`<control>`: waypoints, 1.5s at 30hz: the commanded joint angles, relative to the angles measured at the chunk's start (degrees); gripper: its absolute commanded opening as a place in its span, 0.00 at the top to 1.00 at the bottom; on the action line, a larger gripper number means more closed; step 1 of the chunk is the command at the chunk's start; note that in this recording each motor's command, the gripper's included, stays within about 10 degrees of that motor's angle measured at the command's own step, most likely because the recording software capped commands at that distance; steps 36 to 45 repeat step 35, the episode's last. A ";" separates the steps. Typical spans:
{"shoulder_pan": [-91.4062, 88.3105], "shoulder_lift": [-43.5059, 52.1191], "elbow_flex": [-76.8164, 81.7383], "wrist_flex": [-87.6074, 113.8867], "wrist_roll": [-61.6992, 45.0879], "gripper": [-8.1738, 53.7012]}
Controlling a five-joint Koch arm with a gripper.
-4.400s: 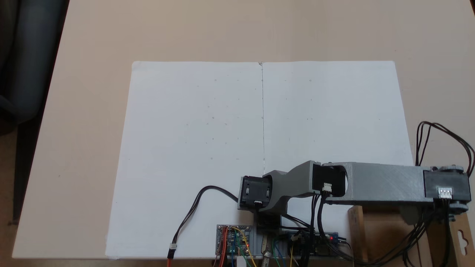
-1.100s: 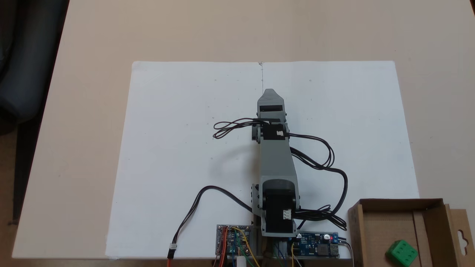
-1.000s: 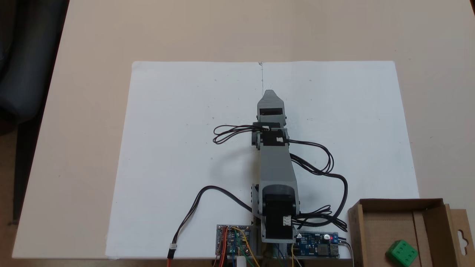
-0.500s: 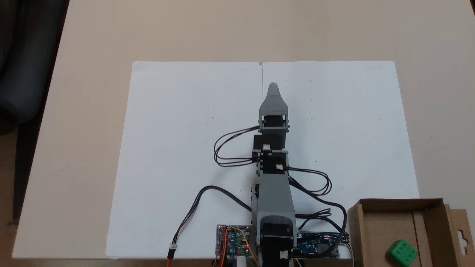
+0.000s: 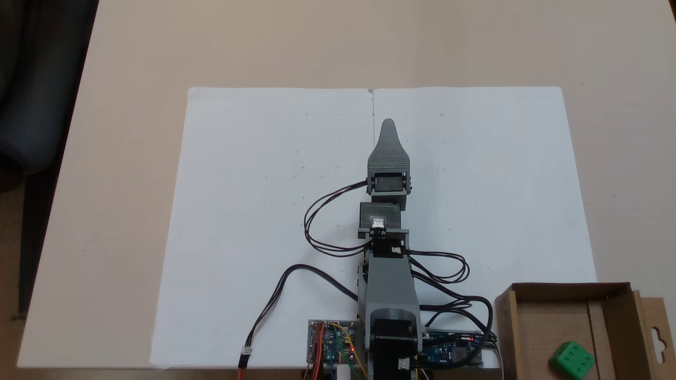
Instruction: Grasp a green dice and put it in the bin.
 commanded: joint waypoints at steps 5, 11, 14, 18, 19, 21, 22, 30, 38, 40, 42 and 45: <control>0.97 6.42 3.87 -16.06 -5.98 0.14; 0.62 6.24 3.87 -20.57 -5.80 0.14; 0.62 6.33 3.87 -20.57 -5.80 0.14; 0.62 6.24 3.87 -20.48 -5.80 0.14; 0.62 6.24 3.87 -20.48 -5.80 0.14; 0.53 6.24 3.87 -20.57 -5.71 0.14; 0.53 6.33 3.87 -20.48 -5.71 0.14; 0.35 6.33 3.87 -20.65 -5.63 0.14; 0.35 6.33 3.87 -20.74 -5.63 0.14; 0.35 6.33 3.87 -20.74 -5.63 0.14; 0.35 6.33 3.87 -20.74 -5.63 0.14; 0.35 6.33 3.87 -20.74 -5.63 0.14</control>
